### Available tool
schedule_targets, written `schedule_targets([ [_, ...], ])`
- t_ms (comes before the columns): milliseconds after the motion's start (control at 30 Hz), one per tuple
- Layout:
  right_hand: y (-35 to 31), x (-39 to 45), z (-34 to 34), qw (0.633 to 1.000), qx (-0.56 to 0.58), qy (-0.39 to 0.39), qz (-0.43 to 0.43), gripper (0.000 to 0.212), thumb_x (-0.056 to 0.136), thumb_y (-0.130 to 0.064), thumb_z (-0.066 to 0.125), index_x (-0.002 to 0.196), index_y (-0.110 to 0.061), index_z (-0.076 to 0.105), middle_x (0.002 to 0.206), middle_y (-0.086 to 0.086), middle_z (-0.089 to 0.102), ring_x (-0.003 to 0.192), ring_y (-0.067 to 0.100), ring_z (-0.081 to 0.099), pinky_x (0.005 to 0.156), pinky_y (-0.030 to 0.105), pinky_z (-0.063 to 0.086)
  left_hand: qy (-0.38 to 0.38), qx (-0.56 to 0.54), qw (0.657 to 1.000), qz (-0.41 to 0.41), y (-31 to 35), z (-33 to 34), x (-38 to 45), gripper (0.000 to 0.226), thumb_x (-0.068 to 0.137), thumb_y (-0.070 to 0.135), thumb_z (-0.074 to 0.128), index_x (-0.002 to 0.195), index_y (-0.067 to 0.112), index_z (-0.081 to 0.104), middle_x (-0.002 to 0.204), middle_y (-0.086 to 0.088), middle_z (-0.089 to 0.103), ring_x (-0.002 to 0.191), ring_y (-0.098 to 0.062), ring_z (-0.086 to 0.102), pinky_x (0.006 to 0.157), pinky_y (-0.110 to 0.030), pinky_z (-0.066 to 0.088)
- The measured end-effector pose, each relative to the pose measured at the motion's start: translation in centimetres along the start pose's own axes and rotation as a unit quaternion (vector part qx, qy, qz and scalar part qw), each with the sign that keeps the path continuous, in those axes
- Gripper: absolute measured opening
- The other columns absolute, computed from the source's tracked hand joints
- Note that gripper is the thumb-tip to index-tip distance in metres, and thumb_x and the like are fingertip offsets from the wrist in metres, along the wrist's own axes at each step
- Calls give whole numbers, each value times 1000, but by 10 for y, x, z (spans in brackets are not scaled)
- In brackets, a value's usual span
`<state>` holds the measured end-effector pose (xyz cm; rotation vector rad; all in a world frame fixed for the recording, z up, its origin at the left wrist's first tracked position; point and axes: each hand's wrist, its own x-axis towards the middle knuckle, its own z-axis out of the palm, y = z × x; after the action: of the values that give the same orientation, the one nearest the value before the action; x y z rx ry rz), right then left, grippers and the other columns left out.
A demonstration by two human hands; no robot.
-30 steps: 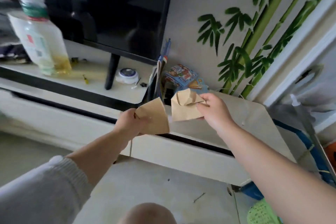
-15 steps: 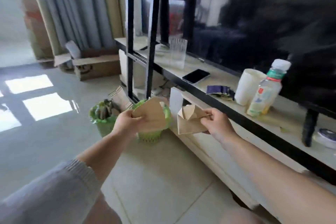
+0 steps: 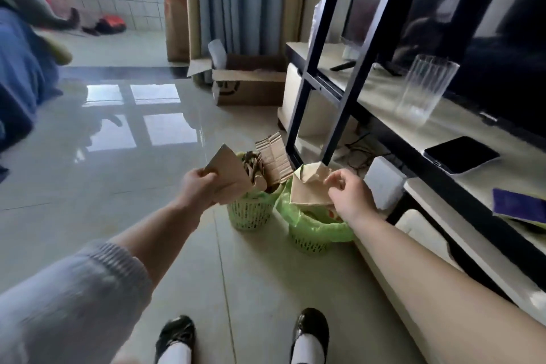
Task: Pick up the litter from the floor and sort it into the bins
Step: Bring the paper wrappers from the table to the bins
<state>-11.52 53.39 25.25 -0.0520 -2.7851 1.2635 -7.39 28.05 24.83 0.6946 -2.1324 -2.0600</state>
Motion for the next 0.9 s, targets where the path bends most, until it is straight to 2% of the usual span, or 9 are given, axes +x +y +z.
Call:
schedule_targets([
  [100,9,35,35,999,-14,-31,-1,32,87,-3,46,82,-30,64,87,-10,60,70,6,51,54,17,36,28,13,1000,1,-13,3,39,28,93,6,41,117,-2,53,100,-18,56,72,-19,56,46,-17,52],
  [233,21,76,77,998,-39,-54,-7,30,92,-10,46,107,-25,67,94,-3,64,65,7,48,51,17,34,58,46,997,8,-30,9,94,24,92,13,46,101,-3,62,86,-15,58,79,-28,55,79,-45,53],
  [333,27,104,102,997,-50,-64,-4,35,92,-7,45,119,-21,63,114,2,67,77,11,55,60,19,38,77,61,995,24,-40,15,128,17,90,14,48,84,13,64,71,-7,58,73,-27,55,72,-42,51],
  [467,32,139,135,993,-81,-80,-12,38,92,-5,45,124,-18,60,121,2,65,84,16,57,59,17,39,97,85,991,41,-54,21,168,19,89,18,48,88,20,66,73,-3,62,66,-22,55,63,-33,46],
  [600,36,172,161,980,-170,-86,-56,36,91,-9,46,122,-18,61,121,4,65,97,23,61,76,24,46,113,109,986,48,-67,25,208,23,88,19,48,91,18,70,81,-5,67,72,-20,59,65,-29,45],
  [667,37,184,171,966,-218,-123,-55,33,90,-16,48,119,-20,63,118,5,66,102,26,61,83,31,51,98,127,986,41,-77,27,224,22,88,21,51,96,17,71,89,-6,71,80,-20,63,74,-32,51],
  [767,36,194,182,943,-266,-187,-66,24,88,-28,50,98,-22,71,104,3,70,96,27,62,79,36,54,56,153,986,29,-91,31,243,31,85,28,59,113,16,67,106,-5,71,96,-16,66,89,-38,53],
  [833,36,204,185,950,-251,-169,-80,25,87,-36,52,79,-21,69,104,0,66,98,26,60,76,32,50,36,176,983,46,-96,33,254,35,84,31,61,115,18,66,108,-3,71,98,-13,66,89,-38,54],
  [900,38,216,185,967,-219,-98,-89,22,86,-36,55,79,-19,65,114,2,60,104,26,54,74,28,41,26,178,982,58,-99,34,261,35,83,34,61,116,21,65,106,-1,71,98,-12,66,87,-39,55],
])
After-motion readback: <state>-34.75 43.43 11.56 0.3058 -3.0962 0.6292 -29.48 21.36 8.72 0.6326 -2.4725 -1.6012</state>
